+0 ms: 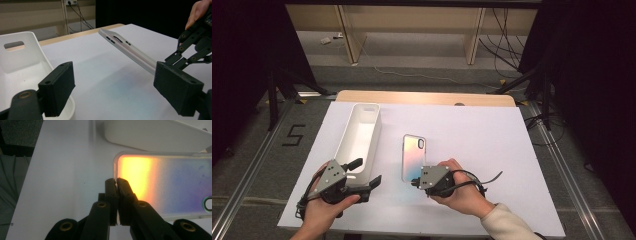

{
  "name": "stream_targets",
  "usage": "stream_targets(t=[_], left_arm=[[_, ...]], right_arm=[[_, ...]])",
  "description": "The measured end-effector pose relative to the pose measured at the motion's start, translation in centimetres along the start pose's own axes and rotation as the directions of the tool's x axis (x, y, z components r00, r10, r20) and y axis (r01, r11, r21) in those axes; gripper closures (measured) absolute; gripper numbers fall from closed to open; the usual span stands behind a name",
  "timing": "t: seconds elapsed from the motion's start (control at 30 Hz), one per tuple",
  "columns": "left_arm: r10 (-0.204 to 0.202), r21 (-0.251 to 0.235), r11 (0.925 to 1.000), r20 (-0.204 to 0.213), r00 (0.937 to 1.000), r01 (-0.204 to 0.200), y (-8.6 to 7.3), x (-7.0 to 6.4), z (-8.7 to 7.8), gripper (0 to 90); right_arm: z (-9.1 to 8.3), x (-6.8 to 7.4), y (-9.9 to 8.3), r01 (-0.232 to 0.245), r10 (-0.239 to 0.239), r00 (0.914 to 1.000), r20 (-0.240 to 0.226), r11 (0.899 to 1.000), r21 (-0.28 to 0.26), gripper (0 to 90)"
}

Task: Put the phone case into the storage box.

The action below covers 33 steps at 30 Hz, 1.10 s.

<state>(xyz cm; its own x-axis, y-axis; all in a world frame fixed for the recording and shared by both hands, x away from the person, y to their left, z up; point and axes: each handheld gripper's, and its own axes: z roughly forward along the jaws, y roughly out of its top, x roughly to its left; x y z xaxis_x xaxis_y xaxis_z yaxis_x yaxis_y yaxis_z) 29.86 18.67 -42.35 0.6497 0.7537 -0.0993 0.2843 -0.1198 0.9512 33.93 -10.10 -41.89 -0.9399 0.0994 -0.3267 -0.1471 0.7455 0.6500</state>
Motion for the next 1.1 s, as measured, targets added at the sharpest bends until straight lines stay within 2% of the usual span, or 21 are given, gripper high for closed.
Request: stream_targets(t=[0.13,0.23,0.33,0.37,0.4,0.5,0.67,0.77,0.83,0.87,0.97,1.0,1.1], left_arm=[[0.0,0.037,0.9993,0.0,1.0,0.0,1.1,-0.2,1.2,16.8],[-0.005,0.047,0.9989,-0.002,1.0,0.005,1.8,-0.1,1.8,17.1],[-0.004,0.078,0.997,-0.001,1.0,0.004,3.0,0.1,3.0,17.5],[0.001,0.085,0.9963,0.003,1.0,-0.001,3.3,0.1,3.4,18.0],[0.011,0.107,0.9942,0.0,0.9999,-0.011,3.7,0.2,3.7,18.0],[0.002,0.141,0.99,0.001,1.0,-0.002,4.6,0.3,4.8,18.9],[-0.003,0.171,0.9853,0.007,1.0,0.002,5.7,0.2,6.3,23.2],[-0.01,0.204,0.9789,-0.006,0.9999,0.011,6.2,0.2,7.3,24.0],[-0.016,0.23,0.9731,-0.011,0.9998,0.018,6.4,0.3,8.1,24.7],[-0.006,0.25,0.9683,-0.015,0.9999,0.01,6.5,0.3,8.5,25.1],[-0.014,0.302,0.953,-0.026,0.9995,0.022,6.4,0.4,9.4,26.6],[-0.018,0.309,0.9506,-0.031,0.9994,0.026,6.4,0.5,9.7,27.0],[-0.031,0.316,0.948,-0.04,0.9987,0.042,6.2,0.4,10.2,30.3]], right_arm=[[0.1,0.3,0.1,-0.002,0.001,0.9999,-0.015,1.0,-0.012,88.5],[0.0,0.4,0.2,0.005,-0.005,0.9999,-0.009,1.0,-0.012,88.5],[0.0,0.6,0.3,0.019,-0.019,0.9998,-0.01,1.0,-0.015,88.5],[0.0,1.0,0.4,-0.006,0.006,0.9997,-0.024,1.0,-0.013,88.5],[0.0,0.9,0.4,0.009,-0.009,0.9997,-0.022,1.0,-0.018,88.5],[-0.2,1.1,0.5,0.012,-0.012,0.9998,-0.017,1.0,-0.022,88.5],[-0.3,1.2,0.6,0.015,-0.015,0.9997,-0.02,1.0,-0.021,88.5],[-0.2,1.3,0.6,0.011,-0.011,0.9998,-0.019,1.0,-0.015,88.5],[-0.1,1.3,0.6,0.026,-0.026,0.9996,-0.009,1.0,-0.018,88.5],[-0.1,1.3,0.7,0.027,-0.028,0.9996,-0.007,0.999,-0.017,88.5],[-0.1,1.4,0.7,0.016,-0.016,0.9997,-0.016,1.0,-0.013,88.5],[-0.1,1.3,0.8,0.033,-0.033,0.9994,-0.013,0.999,-0.018,88.5],[0.0,1.4,0.7,0.03,-0.03,0.9995,-0.007,0.999,-0.01,88.5]])
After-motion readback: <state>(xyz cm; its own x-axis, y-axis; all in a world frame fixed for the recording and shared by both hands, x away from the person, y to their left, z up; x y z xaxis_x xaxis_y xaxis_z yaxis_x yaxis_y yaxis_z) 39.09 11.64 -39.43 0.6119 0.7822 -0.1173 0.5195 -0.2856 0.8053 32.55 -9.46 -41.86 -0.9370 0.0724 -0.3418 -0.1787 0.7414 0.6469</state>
